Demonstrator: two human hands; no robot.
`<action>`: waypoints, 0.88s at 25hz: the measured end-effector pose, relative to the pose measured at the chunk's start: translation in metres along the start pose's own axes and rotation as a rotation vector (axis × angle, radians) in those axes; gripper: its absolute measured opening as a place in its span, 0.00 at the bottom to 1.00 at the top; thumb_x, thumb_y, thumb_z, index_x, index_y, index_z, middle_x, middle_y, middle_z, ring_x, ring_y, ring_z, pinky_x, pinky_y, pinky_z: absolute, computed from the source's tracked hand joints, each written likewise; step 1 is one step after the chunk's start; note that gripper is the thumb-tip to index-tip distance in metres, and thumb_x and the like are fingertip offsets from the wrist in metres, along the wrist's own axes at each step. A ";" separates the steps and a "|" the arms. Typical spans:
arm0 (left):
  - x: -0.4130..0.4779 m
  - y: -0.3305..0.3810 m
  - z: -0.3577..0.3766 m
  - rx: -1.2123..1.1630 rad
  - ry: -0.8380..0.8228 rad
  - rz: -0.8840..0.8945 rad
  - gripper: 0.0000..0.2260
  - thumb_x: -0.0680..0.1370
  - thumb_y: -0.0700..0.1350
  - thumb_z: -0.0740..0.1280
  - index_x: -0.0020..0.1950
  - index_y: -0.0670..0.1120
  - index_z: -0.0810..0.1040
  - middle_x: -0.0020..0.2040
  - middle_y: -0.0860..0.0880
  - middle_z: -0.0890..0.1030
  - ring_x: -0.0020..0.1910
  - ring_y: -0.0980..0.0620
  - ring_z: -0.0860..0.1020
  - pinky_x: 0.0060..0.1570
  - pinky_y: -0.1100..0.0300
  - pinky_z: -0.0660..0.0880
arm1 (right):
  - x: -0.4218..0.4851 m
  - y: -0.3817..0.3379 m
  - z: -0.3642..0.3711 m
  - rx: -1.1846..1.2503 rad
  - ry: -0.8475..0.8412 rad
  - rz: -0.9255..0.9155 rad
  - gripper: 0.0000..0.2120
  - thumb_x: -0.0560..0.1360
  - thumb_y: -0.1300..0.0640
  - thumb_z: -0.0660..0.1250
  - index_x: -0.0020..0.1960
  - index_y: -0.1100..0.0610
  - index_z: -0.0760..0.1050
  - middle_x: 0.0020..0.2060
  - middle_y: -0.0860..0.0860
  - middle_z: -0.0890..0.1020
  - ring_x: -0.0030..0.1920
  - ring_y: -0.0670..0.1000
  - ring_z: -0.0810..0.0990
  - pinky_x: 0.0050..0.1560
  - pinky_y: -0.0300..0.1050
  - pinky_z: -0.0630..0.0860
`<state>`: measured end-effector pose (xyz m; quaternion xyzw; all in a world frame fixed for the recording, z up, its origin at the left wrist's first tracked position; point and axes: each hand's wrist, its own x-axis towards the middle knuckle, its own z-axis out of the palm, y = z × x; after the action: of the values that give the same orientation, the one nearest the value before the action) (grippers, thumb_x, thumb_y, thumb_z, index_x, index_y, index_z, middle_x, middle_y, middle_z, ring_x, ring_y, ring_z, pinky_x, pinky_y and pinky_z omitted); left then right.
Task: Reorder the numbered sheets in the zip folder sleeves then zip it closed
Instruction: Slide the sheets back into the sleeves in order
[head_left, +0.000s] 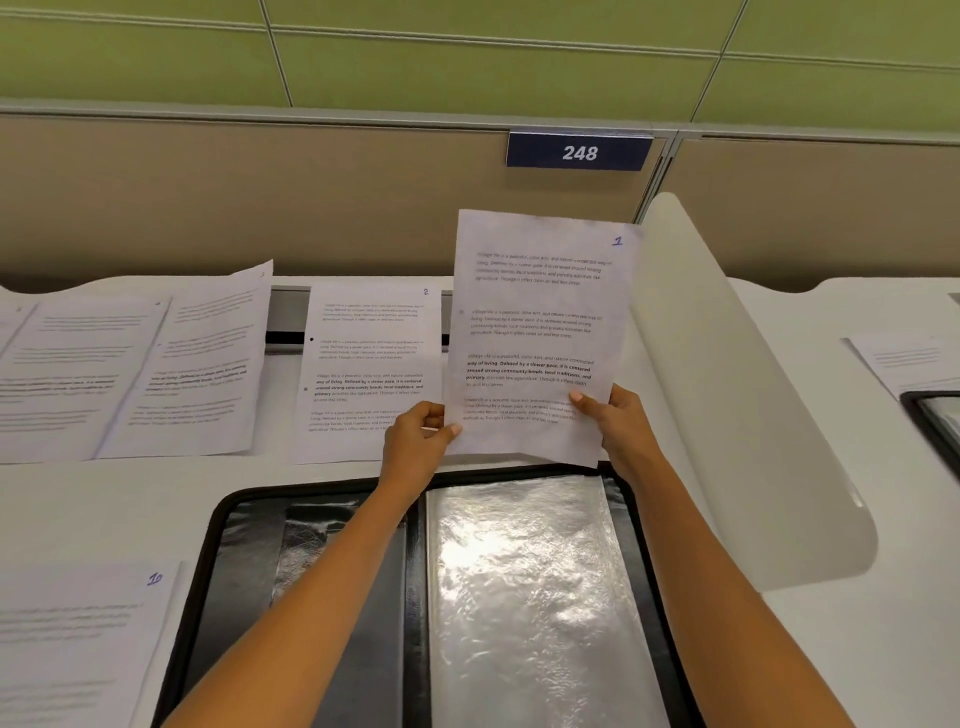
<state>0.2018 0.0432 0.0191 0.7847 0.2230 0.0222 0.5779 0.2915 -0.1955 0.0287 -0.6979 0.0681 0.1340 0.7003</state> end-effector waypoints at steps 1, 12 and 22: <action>-0.003 -0.004 -0.003 0.037 -0.007 0.003 0.07 0.75 0.44 0.72 0.51 0.49 0.78 0.44 0.53 0.80 0.44 0.51 0.80 0.48 0.56 0.78 | -0.001 -0.001 -0.002 0.011 0.006 -0.004 0.15 0.76 0.62 0.69 0.62 0.58 0.78 0.52 0.50 0.85 0.51 0.53 0.84 0.52 0.51 0.80; -0.036 -0.025 0.000 0.764 -0.265 0.260 0.18 0.74 0.56 0.71 0.61 0.51 0.79 0.55 0.51 0.77 0.57 0.51 0.73 0.58 0.55 0.71 | -0.009 -0.004 -0.022 0.068 0.047 0.000 0.10 0.75 0.61 0.70 0.55 0.52 0.80 0.51 0.48 0.85 0.50 0.51 0.84 0.48 0.50 0.80; -0.045 -0.022 0.000 0.711 -0.176 0.354 0.05 0.75 0.49 0.71 0.47 0.49 0.79 0.41 0.54 0.79 0.46 0.54 0.72 0.46 0.59 0.67 | -0.014 -0.006 -0.031 0.022 0.038 -0.014 0.14 0.75 0.61 0.70 0.61 0.55 0.79 0.53 0.50 0.84 0.53 0.53 0.83 0.54 0.54 0.79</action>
<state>0.1546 0.0314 0.0090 0.9608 0.0282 -0.0243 0.2748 0.2827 -0.2276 0.0375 -0.6932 0.0779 0.1149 0.7073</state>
